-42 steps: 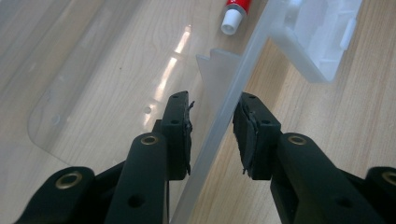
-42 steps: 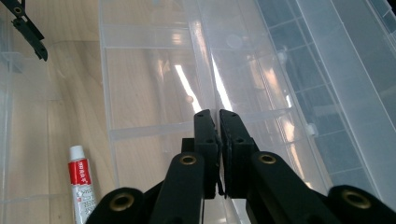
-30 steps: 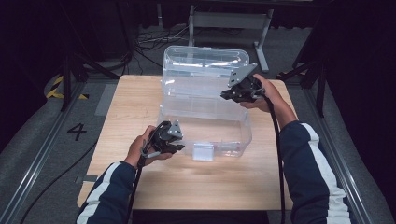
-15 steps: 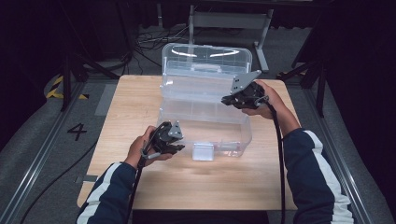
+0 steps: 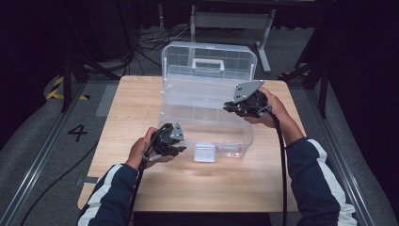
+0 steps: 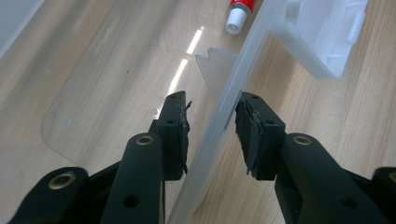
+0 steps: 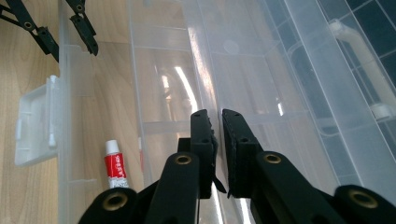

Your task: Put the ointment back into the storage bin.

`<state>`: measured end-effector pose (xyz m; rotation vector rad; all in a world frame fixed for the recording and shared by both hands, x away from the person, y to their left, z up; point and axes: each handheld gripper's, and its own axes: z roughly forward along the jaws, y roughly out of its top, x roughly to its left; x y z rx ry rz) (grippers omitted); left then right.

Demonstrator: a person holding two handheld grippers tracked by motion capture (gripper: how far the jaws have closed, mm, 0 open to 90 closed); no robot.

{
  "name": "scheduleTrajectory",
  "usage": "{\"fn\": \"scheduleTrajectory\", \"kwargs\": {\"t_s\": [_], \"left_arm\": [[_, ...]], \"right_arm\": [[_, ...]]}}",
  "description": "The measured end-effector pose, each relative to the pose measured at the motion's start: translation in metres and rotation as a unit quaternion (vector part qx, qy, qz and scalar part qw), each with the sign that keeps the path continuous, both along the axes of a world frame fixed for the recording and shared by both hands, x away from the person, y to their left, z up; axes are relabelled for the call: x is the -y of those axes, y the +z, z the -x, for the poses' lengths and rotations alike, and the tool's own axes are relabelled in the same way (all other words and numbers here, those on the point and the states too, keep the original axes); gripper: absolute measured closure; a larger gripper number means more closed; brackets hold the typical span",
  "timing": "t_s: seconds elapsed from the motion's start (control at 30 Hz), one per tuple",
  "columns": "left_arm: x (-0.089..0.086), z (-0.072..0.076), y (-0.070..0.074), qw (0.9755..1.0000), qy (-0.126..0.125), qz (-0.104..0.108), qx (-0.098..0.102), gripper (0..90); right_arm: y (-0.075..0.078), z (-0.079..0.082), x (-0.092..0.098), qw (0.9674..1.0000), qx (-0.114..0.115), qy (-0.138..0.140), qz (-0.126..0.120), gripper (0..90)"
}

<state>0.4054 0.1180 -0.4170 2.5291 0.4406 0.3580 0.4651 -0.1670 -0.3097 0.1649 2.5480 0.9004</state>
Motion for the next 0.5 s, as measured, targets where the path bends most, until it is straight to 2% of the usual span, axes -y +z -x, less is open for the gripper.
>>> {"fn": "scheduleTrajectory", "kwargs": {"t_s": [0.2, 0.33, 0.5], "left_arm": [[0.001, 0.001, 0.0, 1.0, 0.001, -0.001, 0.003, 63.3], [0.001, 0.001, 0.0, 1.0, 0.003, -0.005, 0.005, 62.7], [0.001, 0.001, 0.0, 1.0, 0.001, -0.006, 0.006, 62.7]], "right_arm": [[-0.002, 0.005, 0.001, 1.0, 0.001, 0.001, -0.003, 83.7], [-0.004, 0.011, -0.002, 0.9999, 0.009, 0.0, 0.009, 82.8], [-0.007, 0.015, 0.0, 1.0, 0.004, 0.003, 0.003, 82.4]]}}
